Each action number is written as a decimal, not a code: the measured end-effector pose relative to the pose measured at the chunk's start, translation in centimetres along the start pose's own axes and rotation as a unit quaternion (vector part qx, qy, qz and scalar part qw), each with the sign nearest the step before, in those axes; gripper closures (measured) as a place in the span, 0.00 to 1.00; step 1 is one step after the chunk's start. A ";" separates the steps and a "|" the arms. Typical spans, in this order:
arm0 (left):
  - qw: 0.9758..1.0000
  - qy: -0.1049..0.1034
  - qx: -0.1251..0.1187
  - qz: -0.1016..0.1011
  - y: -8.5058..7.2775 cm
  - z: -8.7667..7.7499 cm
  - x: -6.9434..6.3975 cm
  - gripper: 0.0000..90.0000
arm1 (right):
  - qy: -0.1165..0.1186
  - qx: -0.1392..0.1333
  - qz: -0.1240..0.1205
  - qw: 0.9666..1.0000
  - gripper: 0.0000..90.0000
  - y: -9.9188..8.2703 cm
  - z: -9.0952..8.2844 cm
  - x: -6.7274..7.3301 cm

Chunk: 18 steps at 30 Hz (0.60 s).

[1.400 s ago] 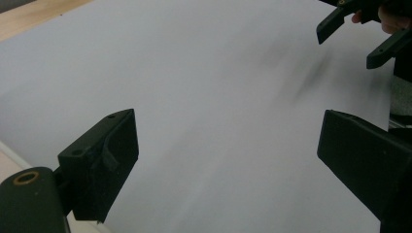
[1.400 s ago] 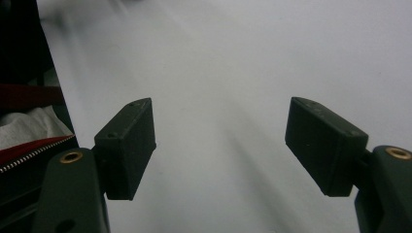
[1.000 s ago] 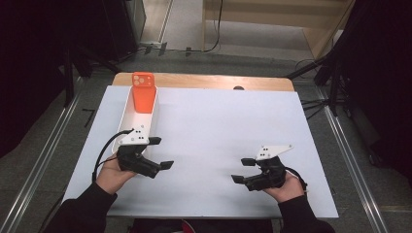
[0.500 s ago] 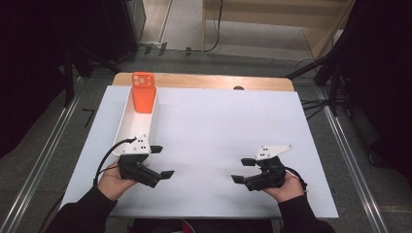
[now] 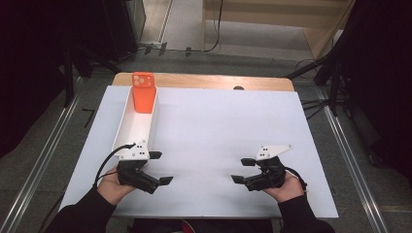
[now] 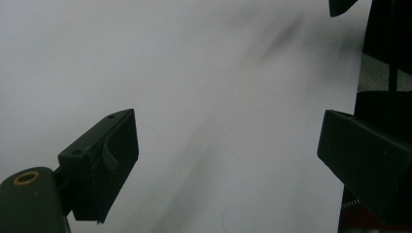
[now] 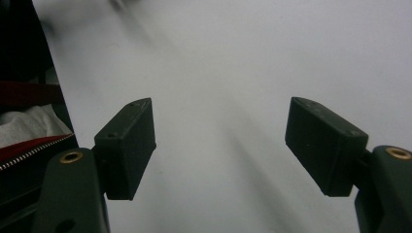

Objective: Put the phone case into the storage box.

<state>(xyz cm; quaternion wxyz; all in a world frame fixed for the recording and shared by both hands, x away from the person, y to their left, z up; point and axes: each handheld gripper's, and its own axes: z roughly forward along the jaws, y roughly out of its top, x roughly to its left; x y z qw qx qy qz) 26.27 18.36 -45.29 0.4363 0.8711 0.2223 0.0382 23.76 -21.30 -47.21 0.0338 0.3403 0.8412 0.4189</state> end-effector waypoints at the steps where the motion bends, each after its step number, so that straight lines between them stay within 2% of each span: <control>1: 1.000 0.000 -0.001 -0.002 -0.1 0.0 0.0 0.09 | 0.001 0.000 0.000 1.000 0.28 0.0 0.0 0.0; 18: 1.000 0.002 0.009 0.000 -1.1 0.0 -0.3 0.09 | 0.002 0.001 0.002 1.000 0.28 -0.1 0.0 -0.2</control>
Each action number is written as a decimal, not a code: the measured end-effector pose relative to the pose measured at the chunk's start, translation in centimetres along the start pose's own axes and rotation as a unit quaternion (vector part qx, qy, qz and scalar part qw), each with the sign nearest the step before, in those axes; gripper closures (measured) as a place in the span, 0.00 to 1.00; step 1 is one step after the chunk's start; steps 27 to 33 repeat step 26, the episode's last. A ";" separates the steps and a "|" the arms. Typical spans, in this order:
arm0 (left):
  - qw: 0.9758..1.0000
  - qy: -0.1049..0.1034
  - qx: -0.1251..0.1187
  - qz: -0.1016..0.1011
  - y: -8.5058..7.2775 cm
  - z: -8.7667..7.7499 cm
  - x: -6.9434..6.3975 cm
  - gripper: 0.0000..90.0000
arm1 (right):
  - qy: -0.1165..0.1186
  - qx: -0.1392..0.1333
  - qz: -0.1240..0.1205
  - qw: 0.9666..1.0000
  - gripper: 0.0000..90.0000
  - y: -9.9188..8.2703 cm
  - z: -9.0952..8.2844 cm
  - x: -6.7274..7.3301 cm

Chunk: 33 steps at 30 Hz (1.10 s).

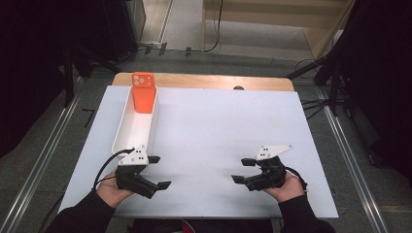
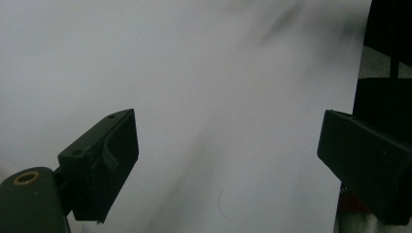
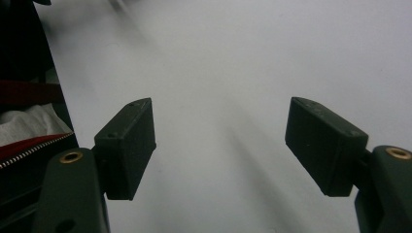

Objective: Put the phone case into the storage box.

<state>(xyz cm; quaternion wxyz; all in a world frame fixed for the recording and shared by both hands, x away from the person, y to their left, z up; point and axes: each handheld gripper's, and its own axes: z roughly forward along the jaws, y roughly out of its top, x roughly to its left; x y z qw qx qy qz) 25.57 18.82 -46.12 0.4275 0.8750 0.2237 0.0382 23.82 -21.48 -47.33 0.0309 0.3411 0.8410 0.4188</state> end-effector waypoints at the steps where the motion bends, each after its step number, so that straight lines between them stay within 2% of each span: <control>1: 1.000 -0.001 0.000 0.000 0.0 0.0 0.0 0.09 | 0.000 0.000 0.000 1.000 0.28 0.0 0.0 0.0; 33: 1.000 0.006 -0.007 0.005 0.0 -0.4 0.0 0.09 | 0.002 0.005 -0.004 1.000 0.28 -0.2 0.0 0.2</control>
